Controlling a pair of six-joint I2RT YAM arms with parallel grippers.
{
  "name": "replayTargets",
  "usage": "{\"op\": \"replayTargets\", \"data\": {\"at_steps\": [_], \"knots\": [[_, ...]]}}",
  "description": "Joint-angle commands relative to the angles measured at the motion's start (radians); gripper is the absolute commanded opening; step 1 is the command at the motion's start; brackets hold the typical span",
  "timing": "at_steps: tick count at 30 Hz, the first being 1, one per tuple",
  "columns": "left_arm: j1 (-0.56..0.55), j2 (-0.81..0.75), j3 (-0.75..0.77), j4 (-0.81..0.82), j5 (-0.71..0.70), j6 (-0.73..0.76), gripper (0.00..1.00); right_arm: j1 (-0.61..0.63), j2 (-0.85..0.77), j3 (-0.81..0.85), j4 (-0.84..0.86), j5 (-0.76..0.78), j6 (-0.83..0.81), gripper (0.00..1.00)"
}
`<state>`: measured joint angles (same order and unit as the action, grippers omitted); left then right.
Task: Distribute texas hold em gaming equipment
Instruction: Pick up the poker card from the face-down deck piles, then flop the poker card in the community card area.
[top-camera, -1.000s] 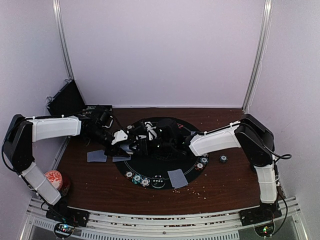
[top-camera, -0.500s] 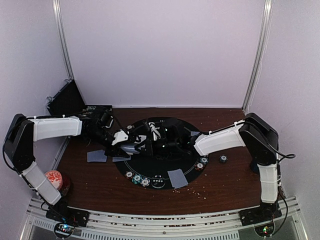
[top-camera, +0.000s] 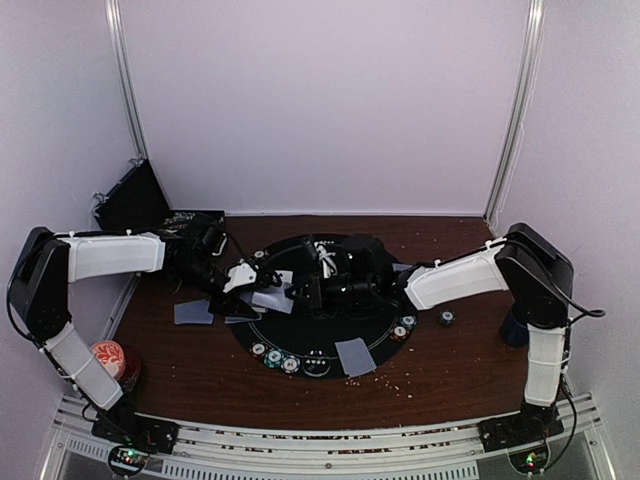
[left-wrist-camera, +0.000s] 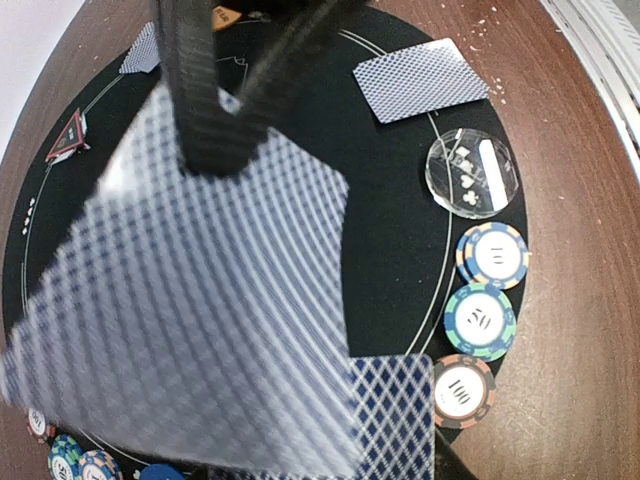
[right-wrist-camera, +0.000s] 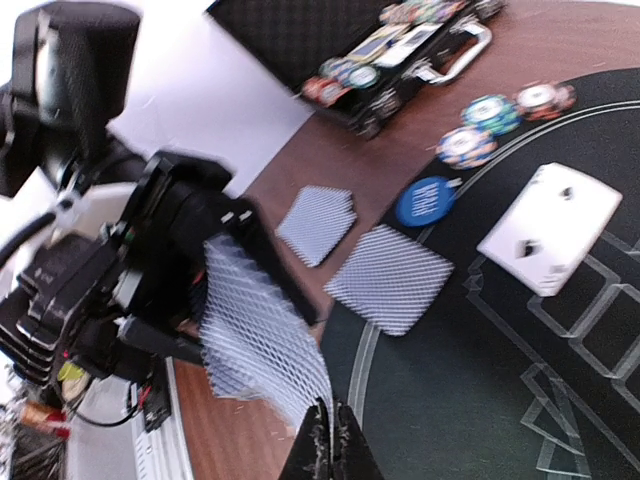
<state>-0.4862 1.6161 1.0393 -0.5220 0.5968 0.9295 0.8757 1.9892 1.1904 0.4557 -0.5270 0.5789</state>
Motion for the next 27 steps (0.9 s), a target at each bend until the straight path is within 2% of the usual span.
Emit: {"op": "replayTargets", "data": {"at_steps": [1,8,19,22,27], "knots": [[-0.009,0.007,0.007,-0.006,0.042,0.008,0.42,-0.043,-0.125,-0.031,-0.120,0.206,-0.055,0.00],[-0.007,0.011,0.008,0.004,0.033,-0.002,0.42,-0.043,-0.180,0.005,-0.354,0.549,-0.113,0.00],[0.001,0.010,0.010,0.017,0.023,-0.018,0.42,0.024,0.001,0.230,-0.628,1.086,-0.092,0.00],[0.002,0.010,0.012,0.019,0.023,-0.020,0.42,0.053,0.078,0.314,-0.685,1.162,-0.097,0.00],[0.006,0.004,0.011,0.020,0.026,-0.024,0.42,0.079,0.173,0.416,-0.713,1.194,-0.119,0.00]]}}
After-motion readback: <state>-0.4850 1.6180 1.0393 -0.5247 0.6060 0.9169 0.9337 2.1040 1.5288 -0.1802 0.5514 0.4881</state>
